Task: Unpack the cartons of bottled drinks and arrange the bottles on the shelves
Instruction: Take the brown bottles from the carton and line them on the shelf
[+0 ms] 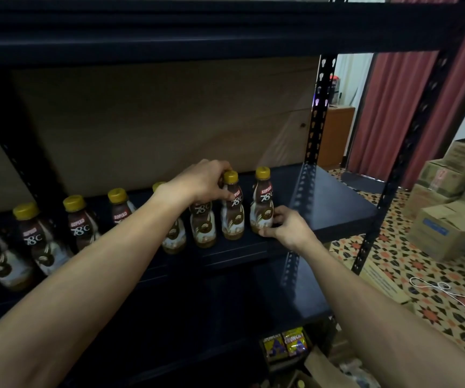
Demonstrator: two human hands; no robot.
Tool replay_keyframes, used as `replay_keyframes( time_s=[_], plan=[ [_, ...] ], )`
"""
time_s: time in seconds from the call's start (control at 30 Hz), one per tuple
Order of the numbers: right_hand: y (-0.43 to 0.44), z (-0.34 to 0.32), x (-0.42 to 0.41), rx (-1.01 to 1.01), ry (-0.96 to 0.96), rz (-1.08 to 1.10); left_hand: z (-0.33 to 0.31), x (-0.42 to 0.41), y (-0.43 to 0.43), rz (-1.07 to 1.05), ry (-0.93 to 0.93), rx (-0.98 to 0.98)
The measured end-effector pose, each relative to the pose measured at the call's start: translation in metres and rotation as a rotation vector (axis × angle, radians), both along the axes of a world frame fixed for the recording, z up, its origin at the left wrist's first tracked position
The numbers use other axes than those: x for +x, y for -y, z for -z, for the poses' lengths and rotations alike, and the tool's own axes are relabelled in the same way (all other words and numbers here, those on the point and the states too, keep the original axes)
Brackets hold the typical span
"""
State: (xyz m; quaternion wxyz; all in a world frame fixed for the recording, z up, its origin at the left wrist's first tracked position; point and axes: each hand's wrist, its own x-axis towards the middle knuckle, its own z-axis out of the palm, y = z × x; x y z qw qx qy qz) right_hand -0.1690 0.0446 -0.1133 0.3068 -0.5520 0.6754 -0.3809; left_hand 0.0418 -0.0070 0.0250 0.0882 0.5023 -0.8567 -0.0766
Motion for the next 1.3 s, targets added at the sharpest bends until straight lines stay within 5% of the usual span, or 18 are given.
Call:
replay_keyframes(
  time_s=[0.23,0.37,0.5,0.7,1.0,1.3],
  plan=[
    [-0.006,0.009,-0.01,-0.004,-0.037,0.039,0.005,0.01,-0.017,-0.039,-0.14,-0.151],
    [-0.022,0.01,-0.018,-0.077,-0.04,0.097,0.016,0.013,-0.043,0.072,-0.459,-0.436],
    [-0.044,0.013,-0.025,-0.16,-0.079,0.18,0.042,0.003,-0.068,0.186,-0.708,-0.521],
    [-0.084,0.027,-0.042,-0.196,-0.099,0.257,0.11,-0.027,-0.094,0.242,-0.77,-0.206],
    [-0.152,0.097,-0.069,-0.013,-0.028,0.359,0.232,-0.078,-0.114,0.241,-0.581,0.367],
    [-0.209,0.228,-0.099,0.242,-0.06,0.453,0.386,-0.128,-0.127,0.358,-0.329,0.597]
  ],
)
